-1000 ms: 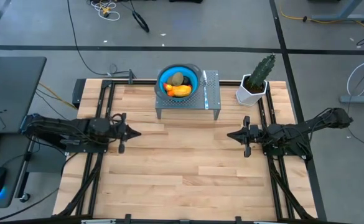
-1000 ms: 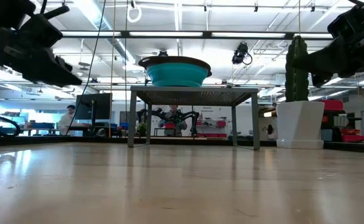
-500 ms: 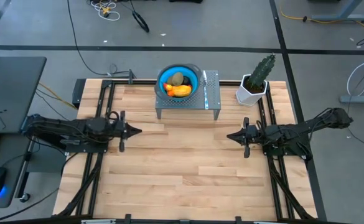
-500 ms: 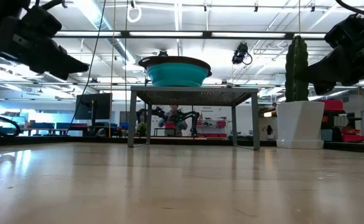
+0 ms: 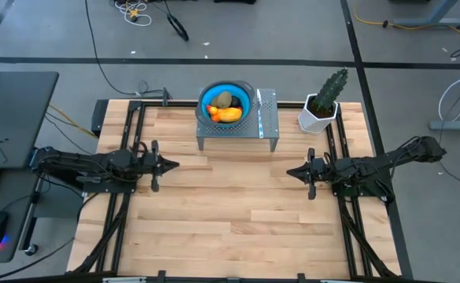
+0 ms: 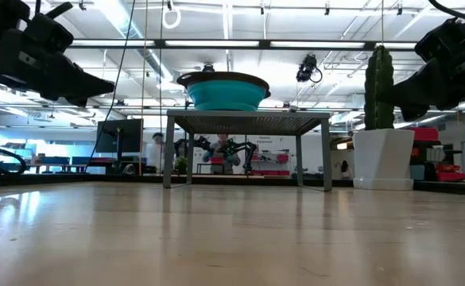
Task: Pick & Place Fruit
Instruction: Return to Home Position
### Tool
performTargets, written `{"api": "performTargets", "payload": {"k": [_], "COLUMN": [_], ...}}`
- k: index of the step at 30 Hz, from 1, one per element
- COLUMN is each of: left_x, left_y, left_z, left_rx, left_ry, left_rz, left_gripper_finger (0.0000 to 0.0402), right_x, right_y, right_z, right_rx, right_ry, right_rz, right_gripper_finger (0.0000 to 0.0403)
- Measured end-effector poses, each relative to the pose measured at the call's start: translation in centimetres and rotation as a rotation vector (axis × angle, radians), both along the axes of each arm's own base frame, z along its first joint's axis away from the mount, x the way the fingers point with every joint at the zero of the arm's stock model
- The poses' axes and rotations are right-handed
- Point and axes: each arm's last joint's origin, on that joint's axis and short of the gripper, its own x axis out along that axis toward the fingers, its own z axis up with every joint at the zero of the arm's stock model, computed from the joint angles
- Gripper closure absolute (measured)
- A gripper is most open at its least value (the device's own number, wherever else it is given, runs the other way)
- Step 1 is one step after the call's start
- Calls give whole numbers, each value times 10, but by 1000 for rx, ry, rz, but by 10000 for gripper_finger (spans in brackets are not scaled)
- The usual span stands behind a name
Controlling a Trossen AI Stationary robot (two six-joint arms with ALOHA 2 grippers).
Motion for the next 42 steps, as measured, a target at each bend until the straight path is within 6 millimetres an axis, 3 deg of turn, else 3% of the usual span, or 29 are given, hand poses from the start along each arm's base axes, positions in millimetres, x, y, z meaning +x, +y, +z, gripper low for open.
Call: {"api": "performTargets", "payload": {"k": [11,19,42], "left_x": [0,0,0], "left_y": [2,1,1], "left_z": [0,0,1], "left_rx": [-54,-129,-130], "left_ry": [-15,-27,-28], "left_rz": [59,63,63], "left_gripper_finger": [367,366,365], "right_x": [0,0,0], "right_y": [0,0,0], "right_z": [0,0,0], "right_rx": [0,0,0], "right_ry": [0,0,0], "right_rz": [0,0,0], "right_gripper_finger": [401,401,401]}}
